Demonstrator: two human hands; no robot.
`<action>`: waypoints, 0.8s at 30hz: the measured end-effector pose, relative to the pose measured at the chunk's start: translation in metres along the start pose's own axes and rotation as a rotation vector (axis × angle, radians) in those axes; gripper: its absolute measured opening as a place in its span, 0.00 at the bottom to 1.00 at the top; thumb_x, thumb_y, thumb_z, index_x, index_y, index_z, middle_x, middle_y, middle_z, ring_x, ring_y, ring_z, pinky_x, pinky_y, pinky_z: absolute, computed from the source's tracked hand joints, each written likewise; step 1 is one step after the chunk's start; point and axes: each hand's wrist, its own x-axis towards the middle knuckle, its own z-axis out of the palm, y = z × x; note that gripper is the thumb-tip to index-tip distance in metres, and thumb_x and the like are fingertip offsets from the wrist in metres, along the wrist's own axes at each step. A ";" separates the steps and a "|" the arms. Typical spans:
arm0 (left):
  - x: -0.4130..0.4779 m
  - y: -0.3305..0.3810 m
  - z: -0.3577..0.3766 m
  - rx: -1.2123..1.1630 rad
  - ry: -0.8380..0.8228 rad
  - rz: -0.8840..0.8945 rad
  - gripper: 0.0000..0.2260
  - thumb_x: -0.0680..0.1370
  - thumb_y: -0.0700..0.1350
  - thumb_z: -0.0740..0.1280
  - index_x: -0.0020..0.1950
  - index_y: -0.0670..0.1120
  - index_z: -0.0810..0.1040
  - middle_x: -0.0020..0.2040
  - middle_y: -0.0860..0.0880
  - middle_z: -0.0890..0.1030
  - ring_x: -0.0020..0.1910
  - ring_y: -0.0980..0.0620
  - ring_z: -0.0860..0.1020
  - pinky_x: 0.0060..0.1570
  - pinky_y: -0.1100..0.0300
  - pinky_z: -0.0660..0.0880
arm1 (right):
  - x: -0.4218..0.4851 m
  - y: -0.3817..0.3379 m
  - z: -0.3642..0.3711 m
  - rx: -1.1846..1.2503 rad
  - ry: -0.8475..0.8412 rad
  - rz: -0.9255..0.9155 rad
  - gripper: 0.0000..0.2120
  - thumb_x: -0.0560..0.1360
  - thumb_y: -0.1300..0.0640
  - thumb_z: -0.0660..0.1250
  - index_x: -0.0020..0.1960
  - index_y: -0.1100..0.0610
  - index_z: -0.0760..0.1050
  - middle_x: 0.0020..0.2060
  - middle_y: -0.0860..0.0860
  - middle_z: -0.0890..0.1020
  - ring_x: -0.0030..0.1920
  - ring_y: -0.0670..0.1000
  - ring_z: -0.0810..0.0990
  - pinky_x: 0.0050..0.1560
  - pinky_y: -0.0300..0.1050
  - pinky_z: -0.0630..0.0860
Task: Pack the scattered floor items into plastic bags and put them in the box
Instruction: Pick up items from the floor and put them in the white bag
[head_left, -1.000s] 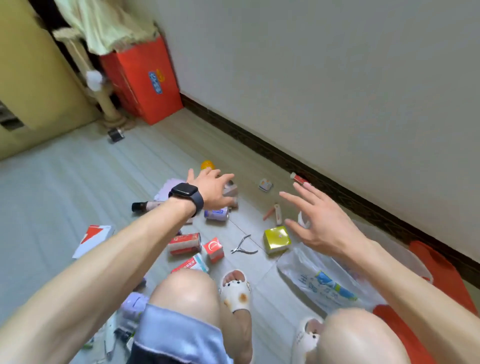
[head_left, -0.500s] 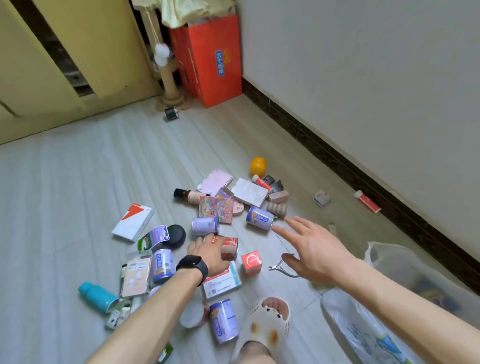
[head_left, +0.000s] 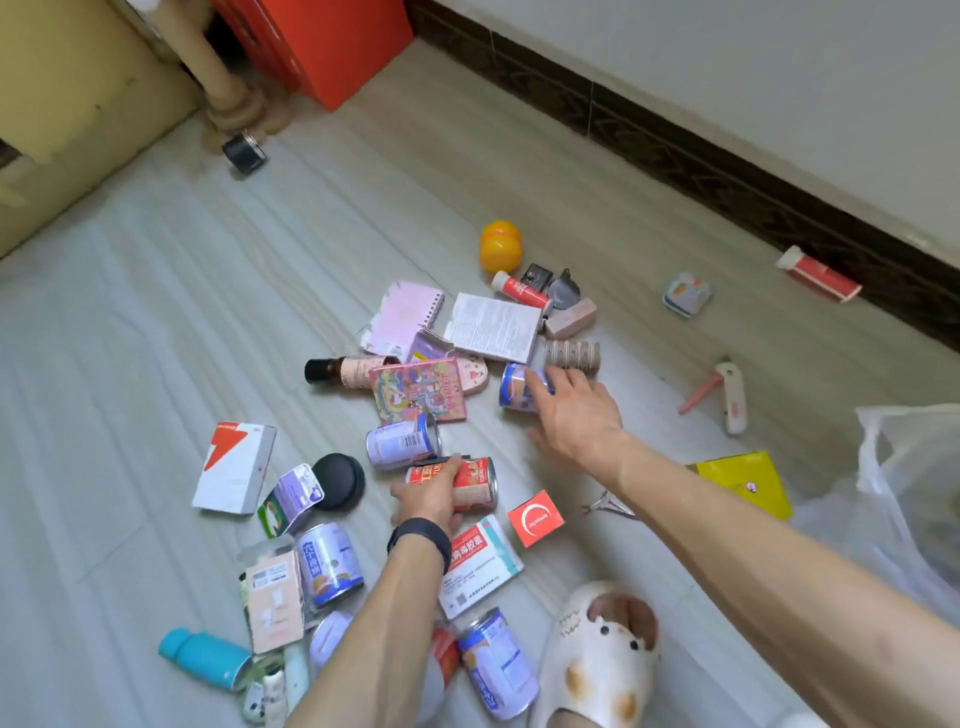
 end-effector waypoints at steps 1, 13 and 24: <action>-0.001 0.003 0.002 -0.069 -0.018 -0.007 0.44 0.55 0.58 0.79 0.65 0.50 0.62 0.58 0.41 0.79 0.45 0.42 0.83 0.34 0.51 0.81 | 0.007 -0.001 0.004 -0.009 0.017 0.024 0.33 0.78 0.49 0.63 0.79 0.53 0.53 0.73 0.56 0.63 0.69 0.60 0.65 0.65 0.54 0.67; -0.047 0.015 -0.009 -0.143 -0.035 0.053 0.25 0.58 0.44 0.80 0.52 0.44 0.75 0.38 0.42 0.84 0.28 0.46 0.83 0.30 0.54 0.80 | -0.031 0.022 0.004 0.203 -0.086 0.105 0.29 0.79 0.38 0.57 0.75 0.50 0.61 0.61 0.61 0.76 0.62 0.62 0.73 0.57 0.52 0.72; -0.194 0.086 0.025 0.209 -0.116 0.673 0.40 0.51 0.56 0.79 0.58 0.57 0.64 0.60 0.46 0.73 0.54 0.45 0.78 0.52 0.45 0.79 | -0.237 0.117 -0.065 0.806 0.341 0.302 0.20 0.75 0.39 0.66 0.66 0.36 0.71 0.44 0.42 0.82 0.49 0.49 0.80 0.54 0.44 0.74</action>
